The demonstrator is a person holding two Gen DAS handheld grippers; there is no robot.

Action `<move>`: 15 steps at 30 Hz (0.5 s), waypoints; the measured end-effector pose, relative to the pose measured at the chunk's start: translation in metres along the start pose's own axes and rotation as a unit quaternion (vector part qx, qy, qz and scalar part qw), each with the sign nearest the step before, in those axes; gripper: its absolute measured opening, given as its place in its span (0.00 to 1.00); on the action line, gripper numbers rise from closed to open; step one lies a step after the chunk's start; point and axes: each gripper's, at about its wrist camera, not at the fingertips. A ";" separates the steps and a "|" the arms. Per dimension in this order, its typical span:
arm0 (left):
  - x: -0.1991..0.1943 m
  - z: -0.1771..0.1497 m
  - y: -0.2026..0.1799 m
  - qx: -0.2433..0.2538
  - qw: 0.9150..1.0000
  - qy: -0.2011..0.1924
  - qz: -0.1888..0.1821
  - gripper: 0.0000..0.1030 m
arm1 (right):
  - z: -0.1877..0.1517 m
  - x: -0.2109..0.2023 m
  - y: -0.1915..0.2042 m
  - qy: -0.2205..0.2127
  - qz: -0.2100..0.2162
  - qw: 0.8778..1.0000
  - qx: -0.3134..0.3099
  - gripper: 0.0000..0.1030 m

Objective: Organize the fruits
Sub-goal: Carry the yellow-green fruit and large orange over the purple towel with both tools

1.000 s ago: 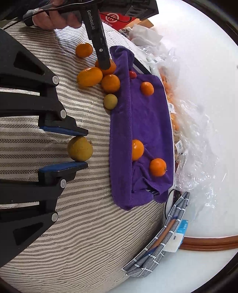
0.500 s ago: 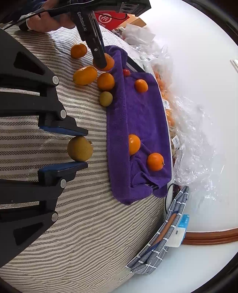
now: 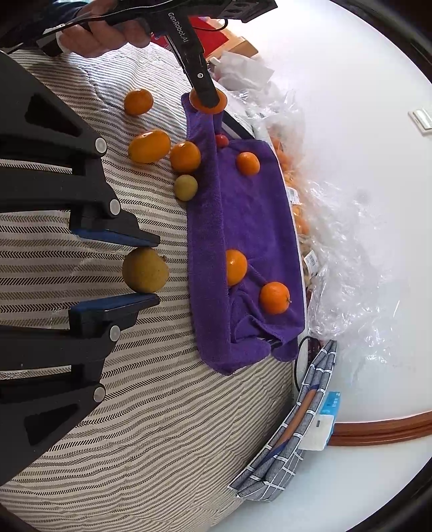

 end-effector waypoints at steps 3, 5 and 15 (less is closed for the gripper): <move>-0.003 0.001 -0.001 0.009 1.000 -0.006 0.000 0.39 | 0.001 0.002 0.003 0.007 -0.010 1.000 -0.006 0.27; -0.005 0.002 0.000 0.008 1.000 -0.008 -0.005 0.39 | 0.001 0.003 0.006 0.011 -0.008 1.000 -0.008 0.27; -0.018 0.019 0.003 -0.005 0.999 -0.046 -0.003 0.39 | 0.038 -0.021 0.003 -0.035 -0.001 0.999 0.010 0.27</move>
Point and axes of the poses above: each gripper's, at about its wrist camera, not at the fingertips, and x roughly the way its jaws point, y to its left, z to its top, and after that the axes turned 6 degrees about -x, right-handed
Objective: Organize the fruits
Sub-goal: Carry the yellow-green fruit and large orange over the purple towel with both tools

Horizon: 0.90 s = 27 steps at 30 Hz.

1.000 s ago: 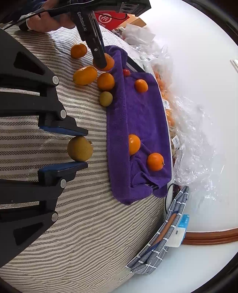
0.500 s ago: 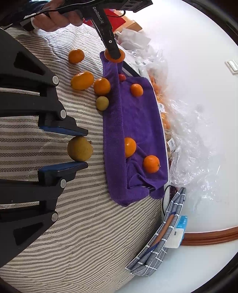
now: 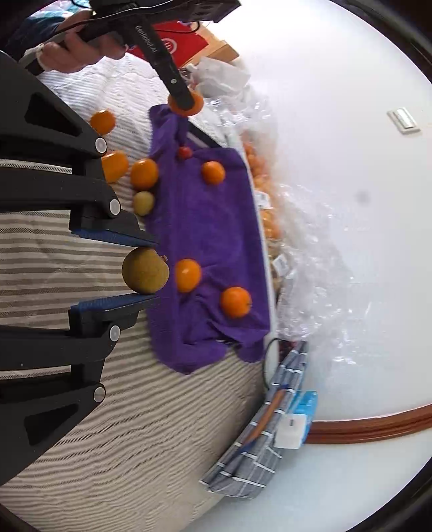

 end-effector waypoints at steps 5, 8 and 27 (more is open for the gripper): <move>0.002 0.021 -0.005 -0.005 1.000 -0.011 0.005 0.39 | 0.030 0.000 0.000 -0.019 -0.012 1.000 -0.009 0.27; 0.010 0.037 -0.010 -0.006 1.000 -0.019 0.011 0.39 | 0.048 0.005 0.000 -0.028 -0.006 1.000 -0.010 0.27; 0.067 0.034 0.018 -0.080 0.995 0.012 0.050 0.39 | 0.052 0.079 -0.012 -0.004 0.003 1.000 0.005 0.27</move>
Point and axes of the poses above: each gripper's, at about its wrist camera, not at the fingertips, and x roughly the way its jaws point, y to its left, z to its top, and after that the axes turned 6 degrees about -x, right-handed
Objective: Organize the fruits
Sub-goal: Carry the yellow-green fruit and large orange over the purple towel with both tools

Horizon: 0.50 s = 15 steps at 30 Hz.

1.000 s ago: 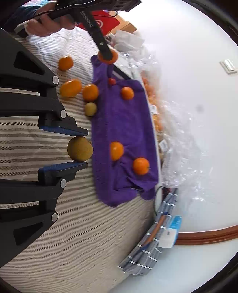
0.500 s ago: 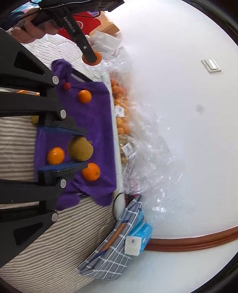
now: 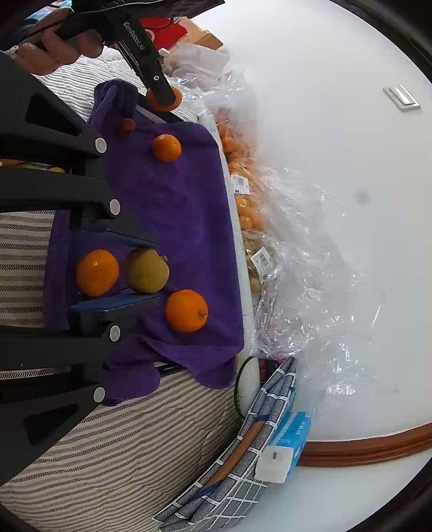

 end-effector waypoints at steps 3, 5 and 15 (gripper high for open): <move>0.004 -0.001 -0.001 0.003 1.000 0.004 0.008 0.39 | -0.001 0.003 -0.003 0.005 -0.005 1.000 0.001 0.27; 0.007 -0.003 -0.003 0.010 1.000 0.009 0.012 0.39 | -0.004 0.009 -0.004 0.017 -0.005 1.000 0.002 0.27; 0.020 -0.014 -0.016 0.046 0.998 0.034 0.029 0.39 | -0.011 0.020 0.004 0.039 -0.020 0.999 -0.014 0.27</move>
Point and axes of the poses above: each gripper's, at about its wrist camera, not at the fingertips, and x roughly the way its jaws point, y to its left, z to its top, and after that the axes turned 6 degrees about -x, right-handed
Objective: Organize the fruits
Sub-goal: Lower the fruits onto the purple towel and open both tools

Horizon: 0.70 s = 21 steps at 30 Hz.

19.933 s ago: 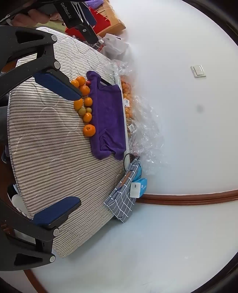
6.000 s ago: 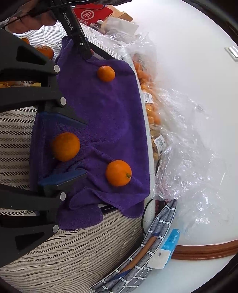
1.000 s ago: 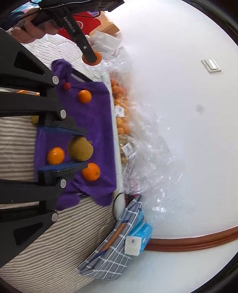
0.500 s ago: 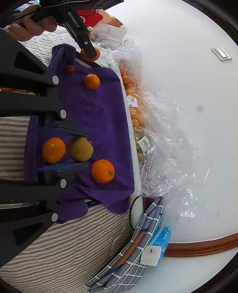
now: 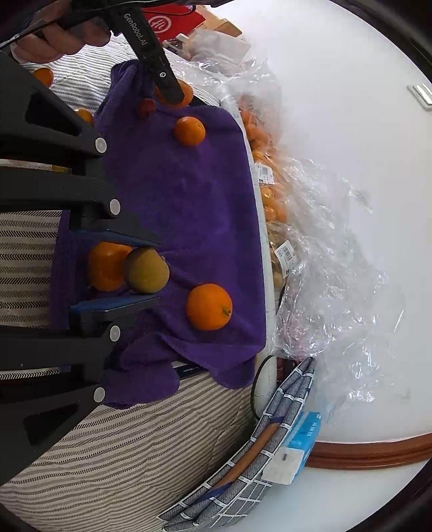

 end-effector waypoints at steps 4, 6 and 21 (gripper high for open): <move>0.003 -0.001 0.000 0.004 1.000 0.004 0.003 0.39 | 0.000 0.004 -0.004 0.013 0.001 1.000 0.011 0.27; 0.004 -0.001 0.001 0.001 1.000 0.008 0.000 0.39 | -0.001 0.005 -0.006 0.014 0.000 1.000 0.015 0.28; 0.007 -0.003 -0.001 0.009 1.000 0.012 -0.017 0.39 | 0.000 -0.012 0.003 -0.024 -0.005 1.000 -0.008 0.56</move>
Point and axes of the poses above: each gripper's, at about its wrist camera, not at the fingertips, and x roughly the way its jaws point, y to its left, z to its top, and after that the axes turned 6 degrees about -x, right-handed
